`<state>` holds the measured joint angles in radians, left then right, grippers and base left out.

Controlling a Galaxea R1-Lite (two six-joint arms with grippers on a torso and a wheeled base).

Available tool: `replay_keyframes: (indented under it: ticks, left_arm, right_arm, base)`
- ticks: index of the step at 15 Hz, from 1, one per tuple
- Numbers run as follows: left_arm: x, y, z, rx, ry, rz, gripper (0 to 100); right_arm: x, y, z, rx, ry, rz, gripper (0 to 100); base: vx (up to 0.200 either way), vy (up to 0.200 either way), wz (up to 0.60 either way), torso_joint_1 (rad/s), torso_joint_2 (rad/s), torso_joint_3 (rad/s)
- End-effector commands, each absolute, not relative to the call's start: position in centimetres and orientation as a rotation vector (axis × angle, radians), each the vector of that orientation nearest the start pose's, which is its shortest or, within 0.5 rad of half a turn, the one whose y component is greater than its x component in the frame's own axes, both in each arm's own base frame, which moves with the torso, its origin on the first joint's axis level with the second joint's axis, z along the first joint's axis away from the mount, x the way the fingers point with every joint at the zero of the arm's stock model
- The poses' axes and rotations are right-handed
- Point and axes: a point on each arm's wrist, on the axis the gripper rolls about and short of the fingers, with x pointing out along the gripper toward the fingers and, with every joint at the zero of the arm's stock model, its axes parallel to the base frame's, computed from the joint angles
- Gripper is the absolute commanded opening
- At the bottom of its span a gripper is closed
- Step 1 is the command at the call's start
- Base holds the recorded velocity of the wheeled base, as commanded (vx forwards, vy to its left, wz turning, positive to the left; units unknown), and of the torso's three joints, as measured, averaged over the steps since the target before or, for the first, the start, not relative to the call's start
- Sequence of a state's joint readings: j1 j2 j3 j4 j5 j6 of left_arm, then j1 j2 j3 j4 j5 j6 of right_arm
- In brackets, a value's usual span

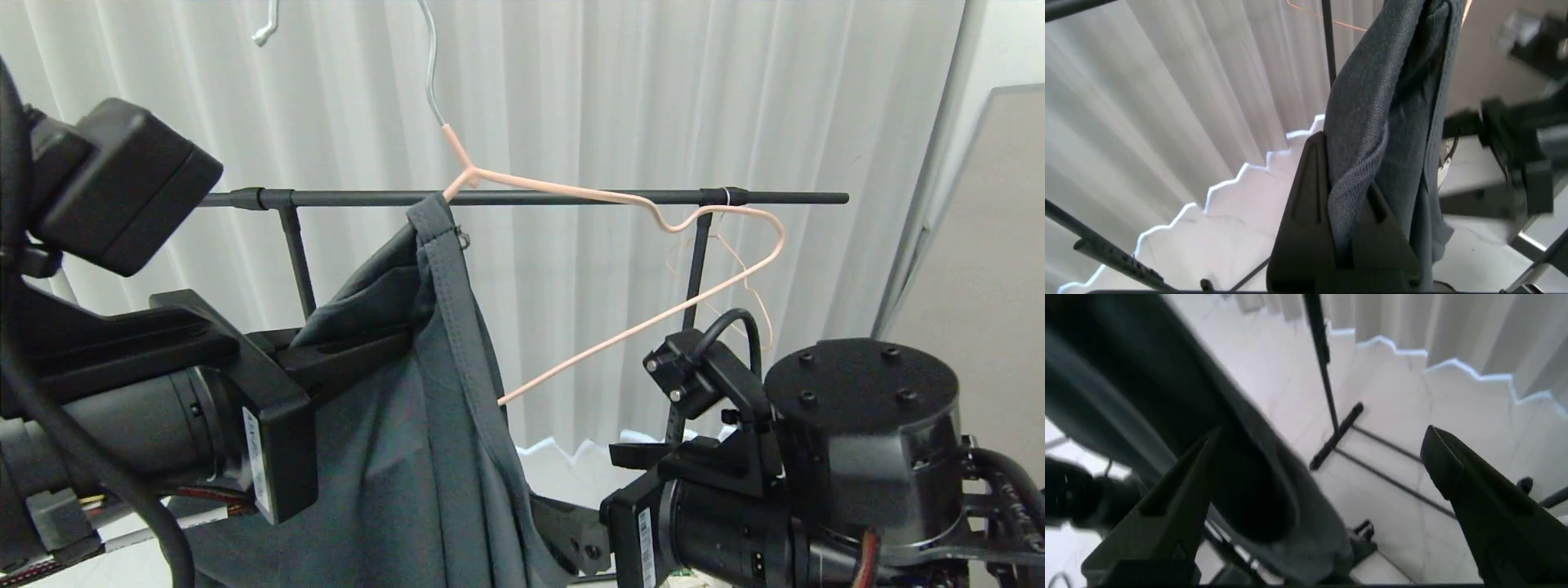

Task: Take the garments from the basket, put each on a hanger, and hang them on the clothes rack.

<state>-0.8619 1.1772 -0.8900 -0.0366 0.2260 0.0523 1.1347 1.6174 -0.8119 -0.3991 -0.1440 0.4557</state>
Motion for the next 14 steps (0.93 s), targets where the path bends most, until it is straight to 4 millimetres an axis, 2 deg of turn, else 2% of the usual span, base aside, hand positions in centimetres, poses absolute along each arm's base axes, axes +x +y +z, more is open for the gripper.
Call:
replay_keyframes:
  ticks: [1, 5, 7, 11, 14]
  left_arm:
    - [11.6, -12.8, 27.6, 0.179, 0.196, -0.639, 0]
    - [11.5, -12.7, 28.2, 0.168, 0.178, -0.639, 0]
    - [11.4, -12.6, 28.1, 0.169, 0.180, -0.638, 0]
    - [11.0, -12.1, 27.1, 0.185, 0.200, -0.633, 0]
    - [10.4, -11.2, 25.4, 0.214, 0.233, -0.603, 0]
  right_arm:
    - [11.8, 25.7, 17.8, 0.137, 0.568, 0.870, 100]
    - [12.6, 26.3, 15.6, 0.070, 0.597, 0.745, 100]
    - [13.1, 25.9, 15.0, 0.026, 0.619, 0.677, 100]
    - [15.6, 22.3, 15.5, 0.000, 0.605, 0.445, 100]
    - [17.2, 18.4, 16.7, 0.030, 0.555, 0.328, 100]
  base:
    - [0.000, 0.000, 0.00, 0.000, 0.00, 0.000]
    - [0.000, 0.000, 0.00, 0.000, 0.00, 0.000]
    - [0.000, 0.000, 0.00, 0.000, 0.00, 0.000]
    - [0.000, 0.000, 0.00, 0.000, 0.00, 0.000]
    - [0.000, 0.000, 0.00, 0.000, 0.00, 0.000]
